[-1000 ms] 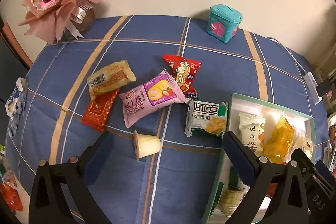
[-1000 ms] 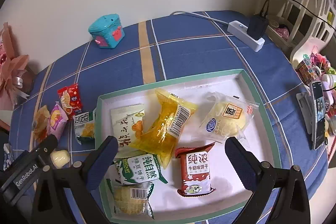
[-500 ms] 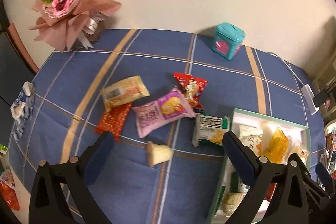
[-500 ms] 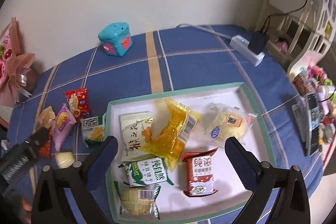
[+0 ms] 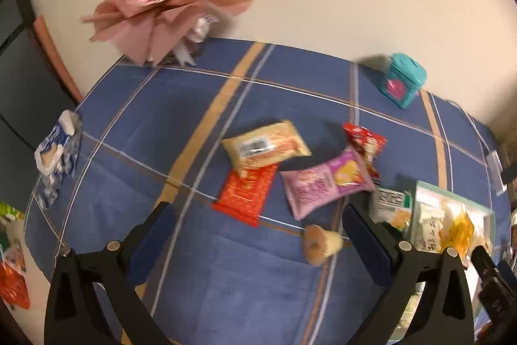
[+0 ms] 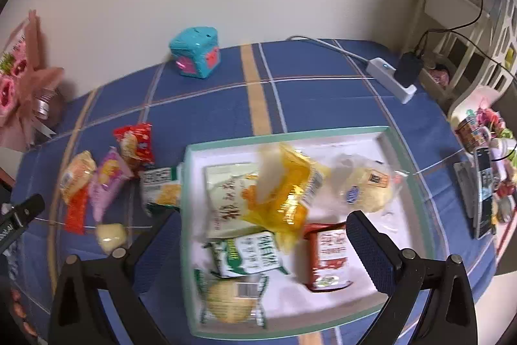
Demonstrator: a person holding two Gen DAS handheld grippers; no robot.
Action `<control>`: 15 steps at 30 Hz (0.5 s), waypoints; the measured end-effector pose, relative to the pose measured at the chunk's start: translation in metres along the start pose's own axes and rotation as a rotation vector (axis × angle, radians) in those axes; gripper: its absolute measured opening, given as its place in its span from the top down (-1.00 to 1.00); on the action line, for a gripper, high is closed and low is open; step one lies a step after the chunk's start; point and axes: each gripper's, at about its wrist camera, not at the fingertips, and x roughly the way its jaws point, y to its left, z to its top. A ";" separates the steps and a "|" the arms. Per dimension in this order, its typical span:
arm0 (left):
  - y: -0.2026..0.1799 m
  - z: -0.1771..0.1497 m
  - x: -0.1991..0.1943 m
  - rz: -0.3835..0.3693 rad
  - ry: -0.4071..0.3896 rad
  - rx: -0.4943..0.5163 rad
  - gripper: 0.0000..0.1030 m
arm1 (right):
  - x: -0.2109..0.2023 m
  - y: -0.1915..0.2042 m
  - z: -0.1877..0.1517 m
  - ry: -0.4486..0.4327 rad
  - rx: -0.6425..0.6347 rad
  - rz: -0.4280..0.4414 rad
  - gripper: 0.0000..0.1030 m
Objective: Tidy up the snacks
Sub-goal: 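Move both grippers back toward the remaining snacks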
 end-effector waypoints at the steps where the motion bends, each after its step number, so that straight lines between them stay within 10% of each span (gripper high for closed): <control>1: 0.008 -0.001 0.001 0.002 -0.001 -0.014 -0.99 | -0.002 0.003 0.001 -0.006 0.008 0.018 -1.00; 15: 0.080 -0.008 0.028 0.004 0.042 -0.145 -0.99 | -0.002 0.100 -0.011 -0.020 -0.193 0.118 -1.00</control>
